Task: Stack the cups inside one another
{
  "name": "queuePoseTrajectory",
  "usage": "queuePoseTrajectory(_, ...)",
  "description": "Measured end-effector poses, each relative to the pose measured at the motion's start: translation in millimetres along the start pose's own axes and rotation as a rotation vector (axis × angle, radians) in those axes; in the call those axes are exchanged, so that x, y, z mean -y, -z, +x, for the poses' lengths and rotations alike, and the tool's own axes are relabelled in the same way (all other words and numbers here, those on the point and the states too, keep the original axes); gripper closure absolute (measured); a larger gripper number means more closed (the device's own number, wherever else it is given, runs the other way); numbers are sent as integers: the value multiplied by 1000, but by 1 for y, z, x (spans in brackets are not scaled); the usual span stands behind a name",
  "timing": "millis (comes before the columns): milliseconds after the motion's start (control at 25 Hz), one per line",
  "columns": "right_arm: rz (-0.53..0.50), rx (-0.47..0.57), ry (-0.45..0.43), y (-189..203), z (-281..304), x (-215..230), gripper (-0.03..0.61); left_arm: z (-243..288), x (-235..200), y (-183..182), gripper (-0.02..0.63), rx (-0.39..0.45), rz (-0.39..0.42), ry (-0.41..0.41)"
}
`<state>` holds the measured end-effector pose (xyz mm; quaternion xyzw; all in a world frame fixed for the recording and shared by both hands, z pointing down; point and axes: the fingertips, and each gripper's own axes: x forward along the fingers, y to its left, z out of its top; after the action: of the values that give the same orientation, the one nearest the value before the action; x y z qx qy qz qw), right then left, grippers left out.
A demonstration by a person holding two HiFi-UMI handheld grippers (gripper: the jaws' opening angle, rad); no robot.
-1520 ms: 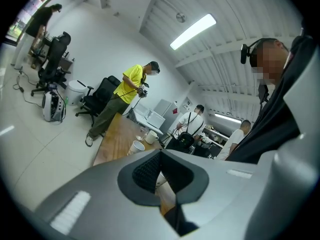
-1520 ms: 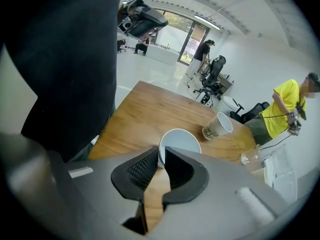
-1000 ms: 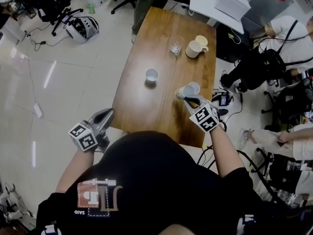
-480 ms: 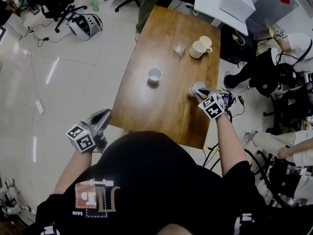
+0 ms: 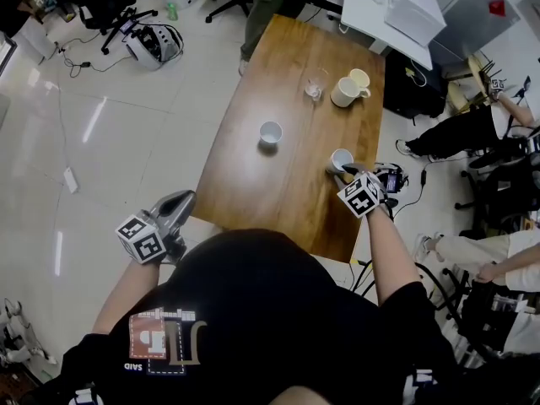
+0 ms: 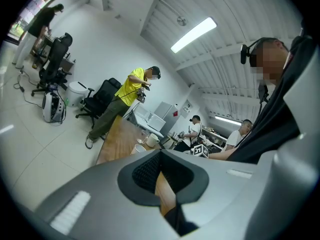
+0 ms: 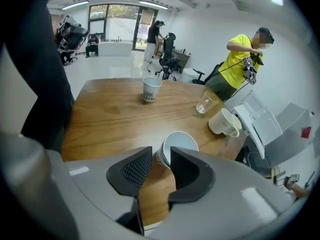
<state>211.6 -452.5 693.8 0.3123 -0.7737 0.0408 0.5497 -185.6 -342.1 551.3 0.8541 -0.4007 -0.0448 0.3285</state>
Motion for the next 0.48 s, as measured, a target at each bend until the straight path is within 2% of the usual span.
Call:
queuePoseTrajectory(120,-44,-34,0,4,16,0,444,-4,0,1,612,1,7,-11)
queuePoseTrajectory(240,-89,-46,-3,7,25,-2,492,-11,-1,3,612,1,7,-30)
queuePoseTrajectory(280,-98,-44,-1,6,25,-1,528,-13,-1,3,612,0,2,-39)
queuePoseTrajectory(320,-98,-39,-1,5,24,-1,548,-15,-1,3,612,0,-2,-47)
queuePoseTrajectory(480,-56,32,-10,-24,7,3,549,-19,-5,5,612,17,-11,-51)
